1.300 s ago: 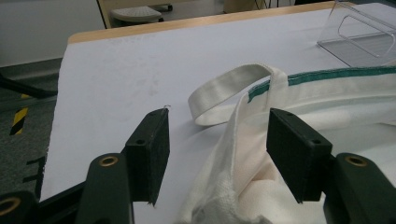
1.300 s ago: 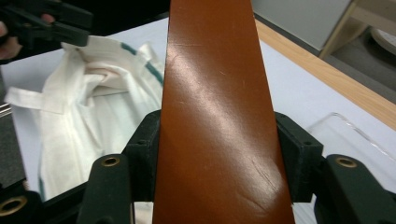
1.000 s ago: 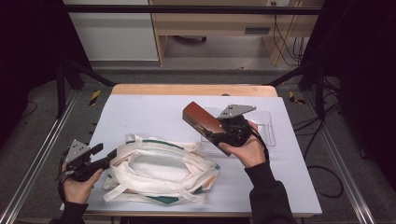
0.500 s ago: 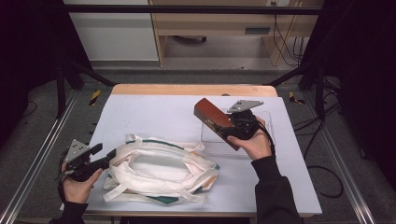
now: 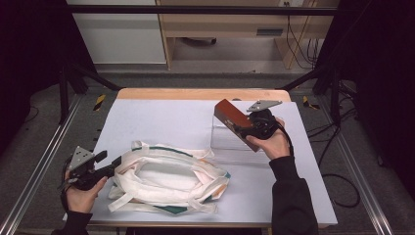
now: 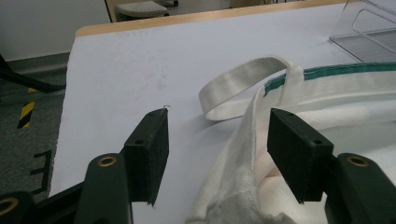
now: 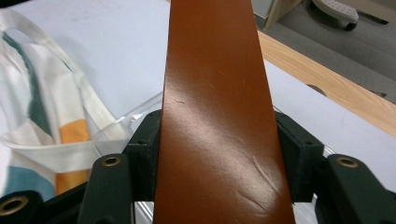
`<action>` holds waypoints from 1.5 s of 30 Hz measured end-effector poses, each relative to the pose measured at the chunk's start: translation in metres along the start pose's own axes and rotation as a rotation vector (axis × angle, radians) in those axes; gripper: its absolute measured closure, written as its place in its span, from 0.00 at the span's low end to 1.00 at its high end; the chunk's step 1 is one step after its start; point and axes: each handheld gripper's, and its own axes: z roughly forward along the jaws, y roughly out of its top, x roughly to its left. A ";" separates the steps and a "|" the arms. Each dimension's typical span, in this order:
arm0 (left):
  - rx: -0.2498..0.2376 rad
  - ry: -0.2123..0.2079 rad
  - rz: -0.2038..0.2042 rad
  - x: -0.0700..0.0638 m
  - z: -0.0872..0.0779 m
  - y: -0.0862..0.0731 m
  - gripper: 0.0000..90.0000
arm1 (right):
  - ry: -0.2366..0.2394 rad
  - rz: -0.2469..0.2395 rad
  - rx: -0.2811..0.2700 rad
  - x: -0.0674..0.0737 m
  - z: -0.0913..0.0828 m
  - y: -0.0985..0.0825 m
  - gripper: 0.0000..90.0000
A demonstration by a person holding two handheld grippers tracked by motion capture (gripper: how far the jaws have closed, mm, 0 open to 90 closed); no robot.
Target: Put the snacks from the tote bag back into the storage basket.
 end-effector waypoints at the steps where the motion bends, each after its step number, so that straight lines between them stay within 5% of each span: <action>1: 0.001 0.000 0.000 0.000 0.000 0.000 0.43 | 0.000 0.001 -0.001 -0.002 0.001 0.000 0.48; 24: 0.006 0.005 -0.001 0.001 0.001 -0.001 0.43 | 0.027 0.018 0.033 -0.032 0.026 -0.010 0.48; 45: -0.005 -0.002 -0.001 0.001 0.000 0.000 0.43 | 0.081 -0.030 0.055 -0.031 0.035 -0.018 0.48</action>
